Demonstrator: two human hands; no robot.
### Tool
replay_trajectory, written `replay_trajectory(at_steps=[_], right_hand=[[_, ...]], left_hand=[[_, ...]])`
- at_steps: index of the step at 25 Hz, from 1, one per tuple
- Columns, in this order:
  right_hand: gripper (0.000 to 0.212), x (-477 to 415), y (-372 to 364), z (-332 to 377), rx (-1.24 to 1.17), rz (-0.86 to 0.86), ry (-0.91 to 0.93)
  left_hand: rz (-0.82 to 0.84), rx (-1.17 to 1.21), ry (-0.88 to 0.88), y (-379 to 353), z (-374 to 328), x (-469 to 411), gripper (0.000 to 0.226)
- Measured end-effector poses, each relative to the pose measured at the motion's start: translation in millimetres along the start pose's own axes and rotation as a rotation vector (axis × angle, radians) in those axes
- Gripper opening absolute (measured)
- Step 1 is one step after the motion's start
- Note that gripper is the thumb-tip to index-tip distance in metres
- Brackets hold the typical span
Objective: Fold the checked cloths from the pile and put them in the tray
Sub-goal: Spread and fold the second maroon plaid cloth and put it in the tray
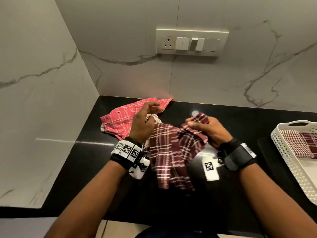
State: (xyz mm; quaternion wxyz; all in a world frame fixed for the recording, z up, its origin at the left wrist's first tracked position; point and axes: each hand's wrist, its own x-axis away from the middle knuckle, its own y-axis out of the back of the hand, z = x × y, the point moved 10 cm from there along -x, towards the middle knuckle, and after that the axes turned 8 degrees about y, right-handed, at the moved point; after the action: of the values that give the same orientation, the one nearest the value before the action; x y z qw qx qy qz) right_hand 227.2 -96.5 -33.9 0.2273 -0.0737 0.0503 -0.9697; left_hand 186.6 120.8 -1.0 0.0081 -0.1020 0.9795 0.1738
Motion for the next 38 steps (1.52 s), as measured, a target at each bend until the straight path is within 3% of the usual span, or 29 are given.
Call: replay_trajectory(at_steps=[2,4,7,11,12,14,16,18,21,24,29,31,33,35,38], right_hand=[[0.024,12.8,59.3,16.2,-0.023,-0.216,0.073],[0.015,24.4,106.8,29.8,-0.028,-0.424,0.18],[0.021,35.2,133.0,13.2,-0.016,-0.519,0.165],[0.028,37.0,110.6,-20.6,0.064,-0.368,0.026],[0.031,34.3,96.9,-23.3,0.075,-0.309,-0.004],[0.042,28.8,65.5,-24.1,0.073,-0.18,-0.037],[0.06,28.8,37.5,-19.5,0.014,-0.018,-0.057],[0.074,37.1,22.6,-10.9,-0.113,0.127,-0.093],[0.075,51.3,42.3,4.8,-0.036,0.14,-0.079],[0.056,66.5,84.7,20.8,0.461,0.014,0.037],[0.039,85.9,89.5,3.1,0.845,0.082,0.045],[0.027,88.2,81.1,-4.2,0.831,0.097,0.066],[0.029,91.1,77.6,-7.3,0.772,0.11,0.097],[0.038,93.7,74.4,1.0,0.759,0.112,0.214],[0.021,98.3,77.1,27.5,0.748,0.027,0.441]], left_hand=[[0.252,-0.517,0.152,-35.9,60.5,-5.1,0.048],[0.497,-0.975,0.36,-49.3,135.5,6.8,0.072],[0.41,-1.122,0.486,-5.5,184.4,-1.6,0.077],[0.209,-1.254,0.729,76.1,194.6,-19.6,0.071],[0.147,-1.238,0.679,76.1,182.6,-24.1,0.068],[0.123,-0.971,0.293,27.7,131.4,-29.2,0.064],[0.322,-0.513,-0.023,-56.0,59.7,-2.3,0.066],[0.52,-0.264,-0.096,-130.3,7.4,28.9,0.065],[0.543,-0.069,-0.086,-179.2,-25.0,42.9,0.036],[0.458,-0.033,-0.082,-170.6,-24.1,39.5,0.011],[0.418,-0.201,-0.106,-167.9,-22.1,43.1,0.025],[0.414,-0.185,-0.065,-169.5,-19.6,45.5,0.028],[0.417,-0.096,0.019,-172.1,-13.3,46.6,0.03],[0.435,0.047,0.135,-175.0,-7.4,46.8,0.033],[0.545,0.167,0.282,-194.3,-7.9,47.9,0.038]])
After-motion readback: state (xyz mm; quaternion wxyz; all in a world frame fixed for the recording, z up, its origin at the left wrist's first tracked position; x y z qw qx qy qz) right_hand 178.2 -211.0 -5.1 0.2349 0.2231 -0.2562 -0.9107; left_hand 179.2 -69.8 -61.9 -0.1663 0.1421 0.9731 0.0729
